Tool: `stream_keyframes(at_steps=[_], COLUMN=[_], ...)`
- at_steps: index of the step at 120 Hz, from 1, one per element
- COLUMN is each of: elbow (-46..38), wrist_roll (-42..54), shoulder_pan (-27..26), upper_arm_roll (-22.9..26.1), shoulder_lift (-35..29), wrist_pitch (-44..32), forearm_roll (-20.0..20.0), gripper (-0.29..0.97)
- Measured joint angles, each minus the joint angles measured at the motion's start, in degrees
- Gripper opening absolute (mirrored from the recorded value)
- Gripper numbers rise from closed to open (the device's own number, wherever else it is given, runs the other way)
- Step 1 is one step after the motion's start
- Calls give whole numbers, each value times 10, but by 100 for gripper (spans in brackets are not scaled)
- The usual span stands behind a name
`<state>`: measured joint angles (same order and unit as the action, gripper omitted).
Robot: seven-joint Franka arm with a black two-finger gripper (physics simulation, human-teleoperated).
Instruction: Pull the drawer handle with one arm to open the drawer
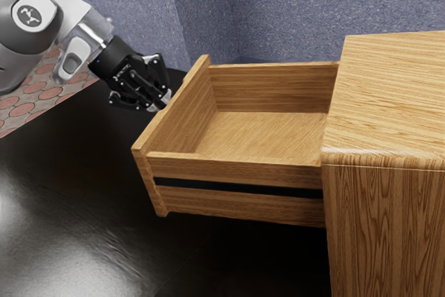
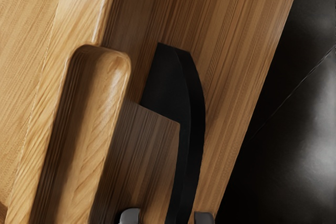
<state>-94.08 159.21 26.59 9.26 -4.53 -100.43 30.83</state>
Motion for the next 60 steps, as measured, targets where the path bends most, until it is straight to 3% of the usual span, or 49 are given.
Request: stream_keyframes(at_steps=[60], elbow=[-2], wrist_roll=[3], shoulder_pan=[-1], upper_arm_roll=[-10], shoulder_lift=[-10], wrist_pitch=[5], forearm_roll=[-5], gripper=[-1])
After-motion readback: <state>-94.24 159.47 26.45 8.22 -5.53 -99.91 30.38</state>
